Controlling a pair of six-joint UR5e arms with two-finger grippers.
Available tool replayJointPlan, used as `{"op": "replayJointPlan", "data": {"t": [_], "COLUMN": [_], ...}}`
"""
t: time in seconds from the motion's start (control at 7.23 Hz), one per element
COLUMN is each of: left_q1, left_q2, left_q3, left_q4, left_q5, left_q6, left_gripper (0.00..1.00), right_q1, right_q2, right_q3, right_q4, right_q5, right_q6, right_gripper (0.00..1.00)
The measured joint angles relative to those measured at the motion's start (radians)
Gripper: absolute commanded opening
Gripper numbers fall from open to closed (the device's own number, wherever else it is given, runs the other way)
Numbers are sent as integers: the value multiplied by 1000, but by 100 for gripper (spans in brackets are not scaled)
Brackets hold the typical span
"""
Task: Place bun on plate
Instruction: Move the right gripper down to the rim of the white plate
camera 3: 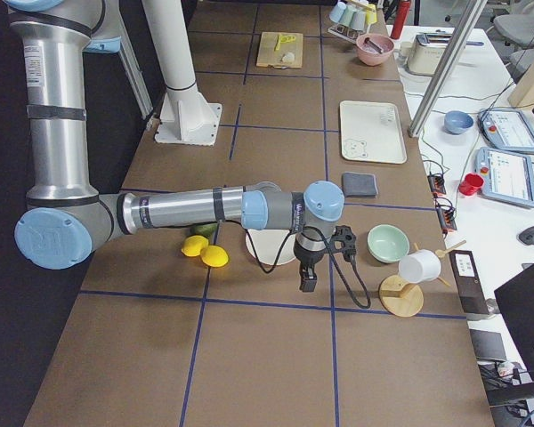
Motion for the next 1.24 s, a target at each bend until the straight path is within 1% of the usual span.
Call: {"op": "replayJointPlan", "data": {"t": [0.41, 0.69, 0.83, 0.97, 1.24], "left_q1": [0, 1, 2, 3, 4], "left_q2": [7, 9, 9, 9, 9], "left_q3": [-7, -10, -11, -11, -10], "left_q4": [0, 1, 2, 3, 4], "left_q5": [0, -1, -1, -1, -1], "left_q6": [0, 0, 0, 0, 0], "left_gripper": [100, 100, 100, 100, 100], "right_q1": [-1, -34, -87, -156, -283], "right_q2": [7, 2, -3, -18, -84], "right_q3": [7, 11, 9, 4, -42], "right_q4": [18, 85, 149, 250, 530], "right_q5": [5, 57, 76, 77, 32], "right_q6": [-5, 38, 124, 254, 496], "right_gripper": [100, 100, 99, 99, 98]}}
